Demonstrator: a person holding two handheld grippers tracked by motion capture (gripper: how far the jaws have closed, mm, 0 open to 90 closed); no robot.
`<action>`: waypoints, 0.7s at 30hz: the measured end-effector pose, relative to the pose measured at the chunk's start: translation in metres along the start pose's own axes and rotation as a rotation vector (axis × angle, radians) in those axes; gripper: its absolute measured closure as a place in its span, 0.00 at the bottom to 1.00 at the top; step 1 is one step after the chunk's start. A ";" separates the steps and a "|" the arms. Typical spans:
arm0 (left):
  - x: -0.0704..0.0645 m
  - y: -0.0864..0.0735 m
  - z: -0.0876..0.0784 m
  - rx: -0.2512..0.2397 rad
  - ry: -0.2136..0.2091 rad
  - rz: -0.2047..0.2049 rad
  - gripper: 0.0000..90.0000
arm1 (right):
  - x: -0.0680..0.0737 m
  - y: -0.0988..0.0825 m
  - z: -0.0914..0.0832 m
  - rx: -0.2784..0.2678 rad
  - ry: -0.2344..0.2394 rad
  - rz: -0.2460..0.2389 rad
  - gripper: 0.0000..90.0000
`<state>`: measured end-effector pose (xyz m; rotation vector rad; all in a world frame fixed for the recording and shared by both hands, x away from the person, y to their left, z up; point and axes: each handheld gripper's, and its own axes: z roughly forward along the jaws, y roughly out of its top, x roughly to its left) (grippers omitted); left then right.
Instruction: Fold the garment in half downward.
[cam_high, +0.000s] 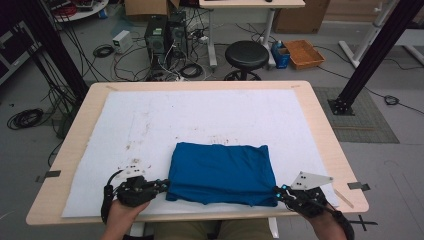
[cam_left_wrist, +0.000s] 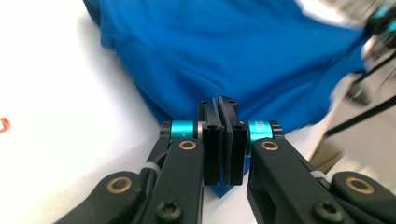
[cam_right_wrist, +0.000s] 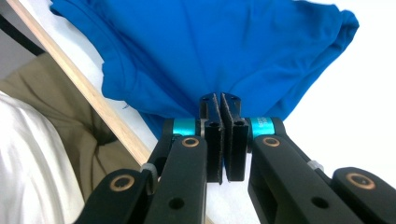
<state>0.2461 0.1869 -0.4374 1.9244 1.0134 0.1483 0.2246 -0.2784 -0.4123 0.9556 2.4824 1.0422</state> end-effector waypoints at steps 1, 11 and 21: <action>-0.002 -0.001 0.003 0.011 0.025 0.011 0.95 | -0.001 -0.002 0.005 0.021 0.007 0.010 0.96; 0.001 0.006 0.023 0.013 0.129 -0.057 0.57 | -0.033 0.002 0.026 -0.085 -0.085 0.285 0.57; -0.006 0.004 0.017 -0.003 0.214 -0.002 0.75 | -0.024 -0.001 0.035 0.034 -0.173 0.188 0.63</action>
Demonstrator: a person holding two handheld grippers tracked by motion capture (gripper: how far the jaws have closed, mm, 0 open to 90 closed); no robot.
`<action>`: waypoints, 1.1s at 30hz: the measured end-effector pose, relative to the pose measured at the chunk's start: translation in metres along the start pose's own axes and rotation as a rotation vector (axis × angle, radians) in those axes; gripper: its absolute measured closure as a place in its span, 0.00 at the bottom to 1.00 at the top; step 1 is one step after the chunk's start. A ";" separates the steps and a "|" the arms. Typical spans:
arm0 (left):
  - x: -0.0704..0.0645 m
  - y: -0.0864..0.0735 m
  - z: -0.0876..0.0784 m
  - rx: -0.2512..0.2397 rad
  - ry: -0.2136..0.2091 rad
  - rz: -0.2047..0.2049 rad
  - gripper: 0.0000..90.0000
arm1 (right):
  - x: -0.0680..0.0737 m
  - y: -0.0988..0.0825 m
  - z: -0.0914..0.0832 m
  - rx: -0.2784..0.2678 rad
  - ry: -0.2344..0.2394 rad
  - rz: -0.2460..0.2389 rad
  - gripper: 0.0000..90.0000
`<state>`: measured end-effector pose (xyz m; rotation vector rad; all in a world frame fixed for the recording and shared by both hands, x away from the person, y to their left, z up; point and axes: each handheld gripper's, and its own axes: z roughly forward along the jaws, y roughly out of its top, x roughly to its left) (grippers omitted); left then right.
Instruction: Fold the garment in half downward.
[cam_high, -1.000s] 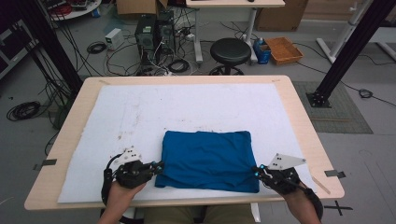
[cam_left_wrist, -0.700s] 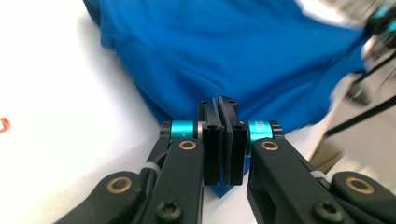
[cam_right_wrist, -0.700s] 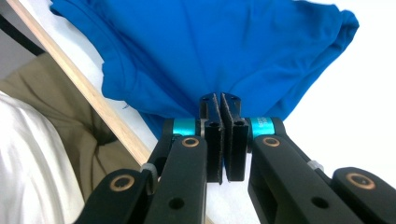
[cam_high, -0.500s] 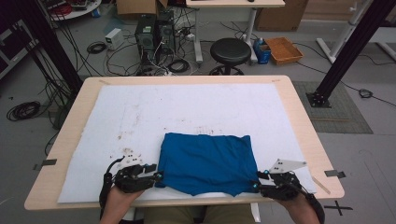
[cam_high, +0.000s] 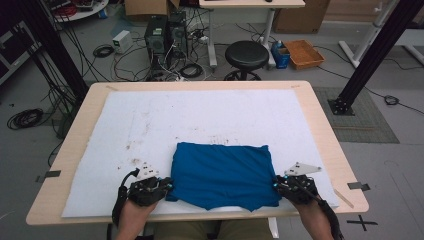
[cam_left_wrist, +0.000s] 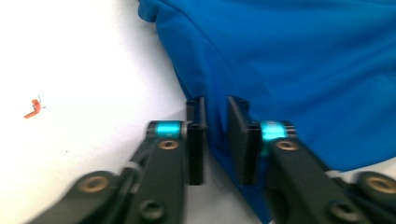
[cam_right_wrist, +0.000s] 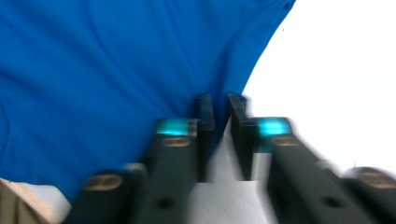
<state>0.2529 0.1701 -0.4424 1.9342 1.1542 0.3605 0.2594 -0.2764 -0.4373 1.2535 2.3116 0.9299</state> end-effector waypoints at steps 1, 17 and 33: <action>0.002 0.006 -0.001 -0.023 0.007 0.000 0.68 | -0.004 0.002 -0.001 -0.030 0.010 0.039 0.55; 0.052 0.077 0.092 0.009 0.099 -0.062 0.85 | -0.051 0.063 0.077 -0.083 0.010 0.119 0.91; 0.065 0.063 0.060 -0.182 0.120 -0.213 0.65 | -0.063 0.057 0.058 -0.195 -0.035 0.257 0.55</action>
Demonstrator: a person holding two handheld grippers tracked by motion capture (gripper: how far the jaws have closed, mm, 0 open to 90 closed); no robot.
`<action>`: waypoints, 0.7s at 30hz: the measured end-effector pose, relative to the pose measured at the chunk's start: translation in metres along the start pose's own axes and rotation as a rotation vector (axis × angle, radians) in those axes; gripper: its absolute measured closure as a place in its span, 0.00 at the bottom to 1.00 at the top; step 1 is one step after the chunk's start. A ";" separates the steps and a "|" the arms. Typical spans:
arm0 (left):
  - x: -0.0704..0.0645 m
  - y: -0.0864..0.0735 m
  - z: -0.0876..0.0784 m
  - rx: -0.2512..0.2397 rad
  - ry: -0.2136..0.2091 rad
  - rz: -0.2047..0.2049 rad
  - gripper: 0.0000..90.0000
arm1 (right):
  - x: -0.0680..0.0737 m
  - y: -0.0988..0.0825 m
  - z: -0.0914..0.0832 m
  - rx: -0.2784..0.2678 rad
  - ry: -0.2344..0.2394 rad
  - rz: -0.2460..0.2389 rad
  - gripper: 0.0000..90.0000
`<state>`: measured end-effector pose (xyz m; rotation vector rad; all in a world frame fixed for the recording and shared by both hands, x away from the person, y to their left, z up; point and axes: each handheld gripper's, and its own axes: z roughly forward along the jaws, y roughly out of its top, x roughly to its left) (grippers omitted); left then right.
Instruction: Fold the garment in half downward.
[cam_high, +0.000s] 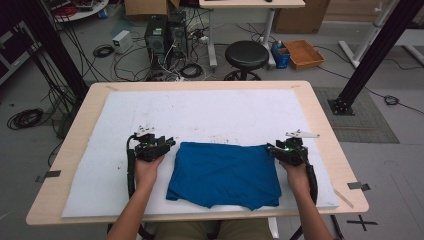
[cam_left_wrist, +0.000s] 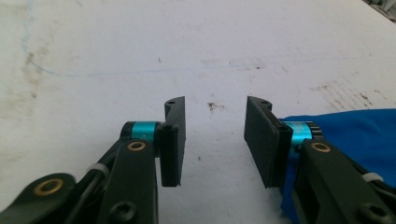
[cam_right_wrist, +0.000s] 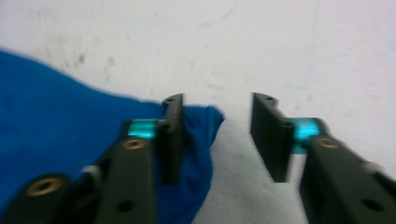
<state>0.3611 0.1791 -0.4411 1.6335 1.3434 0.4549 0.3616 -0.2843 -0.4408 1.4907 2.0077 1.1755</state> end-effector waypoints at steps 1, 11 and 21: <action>-0.001 0.000 -0.005 -0.005 -0.016 0.002 0.65 | -0.002 0.001 -0.006 -0.025 -0.002 0.013 0.51; -0.026 -0.026 -0.006 0.152 -0.077 0.073 0.65 | 0.008 -0.019 -0.014 0.155 0.091 -0.065 0.78; -0.036 -0.037 -0.021 0.092 0.027 0.062 0.97 | -0.002 -0.008 -0.005 0.122 0.043 -0.119 0.96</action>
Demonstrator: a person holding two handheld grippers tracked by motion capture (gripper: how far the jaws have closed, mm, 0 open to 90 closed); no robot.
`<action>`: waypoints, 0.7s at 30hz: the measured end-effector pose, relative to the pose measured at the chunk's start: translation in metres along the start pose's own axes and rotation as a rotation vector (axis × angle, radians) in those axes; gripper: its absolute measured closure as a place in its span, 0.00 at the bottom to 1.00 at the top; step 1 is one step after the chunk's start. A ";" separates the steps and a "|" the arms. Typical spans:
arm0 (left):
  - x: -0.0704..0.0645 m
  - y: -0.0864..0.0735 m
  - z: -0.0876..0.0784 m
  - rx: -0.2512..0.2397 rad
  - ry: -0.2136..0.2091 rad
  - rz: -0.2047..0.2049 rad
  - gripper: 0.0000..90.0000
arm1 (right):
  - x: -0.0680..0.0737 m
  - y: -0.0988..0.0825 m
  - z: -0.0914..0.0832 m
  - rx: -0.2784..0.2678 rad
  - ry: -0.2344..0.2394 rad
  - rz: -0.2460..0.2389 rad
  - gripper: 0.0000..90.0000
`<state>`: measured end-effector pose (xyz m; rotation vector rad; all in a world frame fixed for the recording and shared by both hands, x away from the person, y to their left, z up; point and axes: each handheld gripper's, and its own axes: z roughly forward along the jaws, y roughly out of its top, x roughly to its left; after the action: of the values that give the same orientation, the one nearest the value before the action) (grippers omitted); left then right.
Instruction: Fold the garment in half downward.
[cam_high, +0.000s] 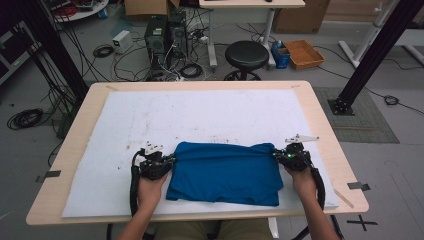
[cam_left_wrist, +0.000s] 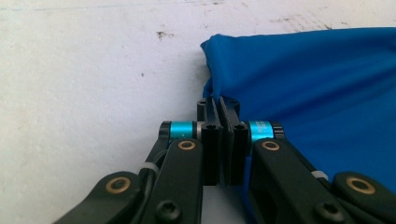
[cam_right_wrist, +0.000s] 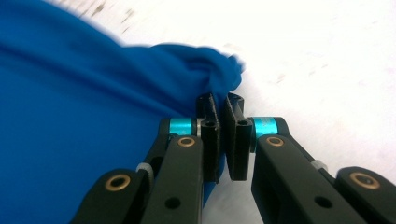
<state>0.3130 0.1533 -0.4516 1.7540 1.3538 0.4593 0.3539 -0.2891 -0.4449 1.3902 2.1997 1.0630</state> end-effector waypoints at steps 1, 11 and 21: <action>0.000 0.000 0.000 0.003 -0.004 -0.001 0.97 | -0.002 0.002 0.001 -0.002 0.011 0.009 0.96; 0.013 0.004 -0.007 -0.013 -0.081 -0.054 0.62 | 0.015 -0.004 -0.028 -0.014 -0.041 0.063 0.46; -0.008 -0.007 -0.045 -0.001 -0.264 0.205 0.65 | 0.051 -0.047 -0.072 -0.029 0.115 -0.121 0.61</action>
<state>0.2741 0.1645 -0.4301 1.8877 0.9951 0.3248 0.2563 -0.2860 -0.4259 1.1944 2.3068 1.1519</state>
